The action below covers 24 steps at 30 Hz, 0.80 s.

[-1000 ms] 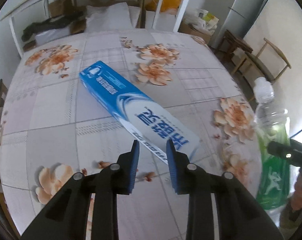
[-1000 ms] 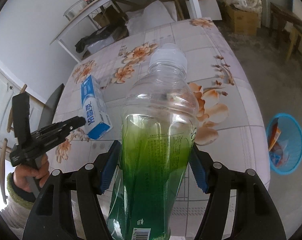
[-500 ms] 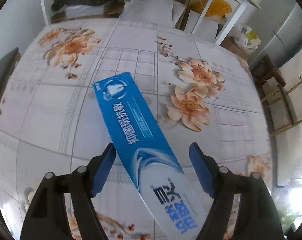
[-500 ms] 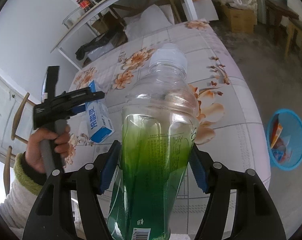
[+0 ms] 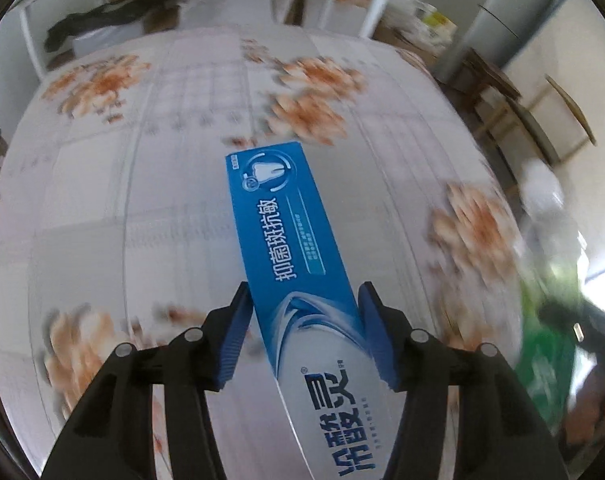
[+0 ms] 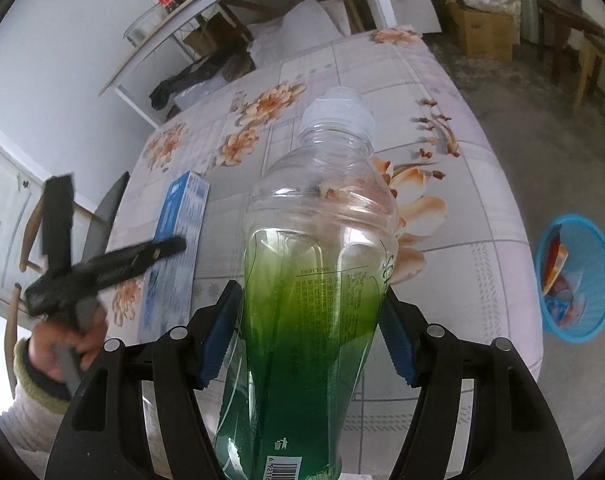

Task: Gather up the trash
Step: 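Grasp the blue toothpaste box with the left gripper while the right gripper holds the bottle, then carry the toothpaste box and bottle over the wastebasket and open both grippers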

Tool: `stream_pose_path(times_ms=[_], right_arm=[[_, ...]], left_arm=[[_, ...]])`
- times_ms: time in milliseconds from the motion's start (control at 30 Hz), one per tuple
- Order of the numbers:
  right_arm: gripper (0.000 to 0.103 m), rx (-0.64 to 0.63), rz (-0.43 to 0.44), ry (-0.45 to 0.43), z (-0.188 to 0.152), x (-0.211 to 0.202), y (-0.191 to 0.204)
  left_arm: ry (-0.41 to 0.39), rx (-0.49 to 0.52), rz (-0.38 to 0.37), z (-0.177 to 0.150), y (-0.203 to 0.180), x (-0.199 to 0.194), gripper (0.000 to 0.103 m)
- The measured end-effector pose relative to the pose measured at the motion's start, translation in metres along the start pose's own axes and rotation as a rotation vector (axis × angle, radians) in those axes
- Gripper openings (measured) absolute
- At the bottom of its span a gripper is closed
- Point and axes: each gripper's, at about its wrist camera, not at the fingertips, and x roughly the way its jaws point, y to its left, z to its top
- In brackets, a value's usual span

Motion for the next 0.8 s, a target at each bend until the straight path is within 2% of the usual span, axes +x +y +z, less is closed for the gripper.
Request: stream_pose_path(times_ms=[100, 267, 567, 667, 800], right_arm=[[0.063, 0.008, -0.006, 0.013, 0.0, 0.007, -0.001], [0.064, 0.038, -0.015, 0.018, 0.0, 0.014, -0.004], [0.065, 0.047, -0.008, 0.015, -0.003, 0.016, -0.002], [0.06, 0.026, -0.041, 0.032, -0.005, 0.019, 0.002], [0.058, 0.033, -0.026, 0.032, -0.006, 0.019, 0.001]], left_arm=[[0.004, 0.006, -0.021, -0.014, -0.004, -0.005, 0.053], [-0.033, 0.012, 0.045, -0.019, -0.009, -0.013, 0.06], [-0.038, 0.07, 0.119, -0.028, -0.018, -0.01, 0.06], [-0.038, 0.087, 0.129, -0.032, -0.021, -0.008, 0.055], [-0.041, 0.092, 0.133, -0.034, -0.023, -0.008, 0.051]])
